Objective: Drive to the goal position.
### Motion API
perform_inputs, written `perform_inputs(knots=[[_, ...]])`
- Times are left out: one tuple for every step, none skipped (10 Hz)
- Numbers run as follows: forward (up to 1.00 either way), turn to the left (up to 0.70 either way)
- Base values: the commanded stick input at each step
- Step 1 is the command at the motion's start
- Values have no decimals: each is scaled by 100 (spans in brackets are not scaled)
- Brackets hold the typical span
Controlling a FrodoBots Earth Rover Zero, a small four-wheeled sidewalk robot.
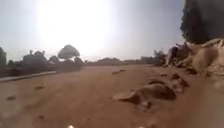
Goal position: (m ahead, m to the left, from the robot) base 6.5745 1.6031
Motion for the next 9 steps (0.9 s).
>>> perform_inputs(knots=[[70,0],[70,0],[70,0],[70,0],[70,0],[70,0],[70,0],[70,0],[70,0]])
